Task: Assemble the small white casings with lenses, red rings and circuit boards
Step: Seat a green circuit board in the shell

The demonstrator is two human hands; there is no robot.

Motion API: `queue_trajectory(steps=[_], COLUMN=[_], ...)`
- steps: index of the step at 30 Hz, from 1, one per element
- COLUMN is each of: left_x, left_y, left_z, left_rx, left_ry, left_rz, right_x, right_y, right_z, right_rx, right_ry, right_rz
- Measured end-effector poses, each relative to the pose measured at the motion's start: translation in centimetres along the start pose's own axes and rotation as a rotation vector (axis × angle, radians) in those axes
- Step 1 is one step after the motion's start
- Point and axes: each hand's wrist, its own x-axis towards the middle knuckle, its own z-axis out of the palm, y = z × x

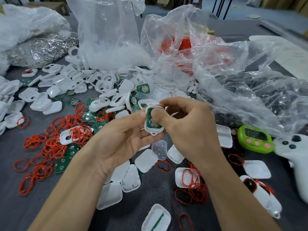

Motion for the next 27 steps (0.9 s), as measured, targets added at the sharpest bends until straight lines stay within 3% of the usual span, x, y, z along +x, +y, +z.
queue_trajectory(steps=[8, 22, 27], left_x=[0.05, -0.15, -0.25], left_y=[0.16, 0.04, 0.22], left_z=[0.24, 0.35, 0.39], left_rx=[0.007, -0.001, -0.014], left_ry=[0.014, 0.036, 0.03], left_rz=[-0.008, -0.012, -0.009], right_x=[0.0, -0.51, -0.4], right_y=[-0.1, -0.28, -0.31], right_z=[0.1, 0.78, 0.61], right_rx=[0.073, 0.033, 0.11], right_ry=[-0.063, -0.008, -0.087], right_rz=[0.033, 0.063, 0.138])
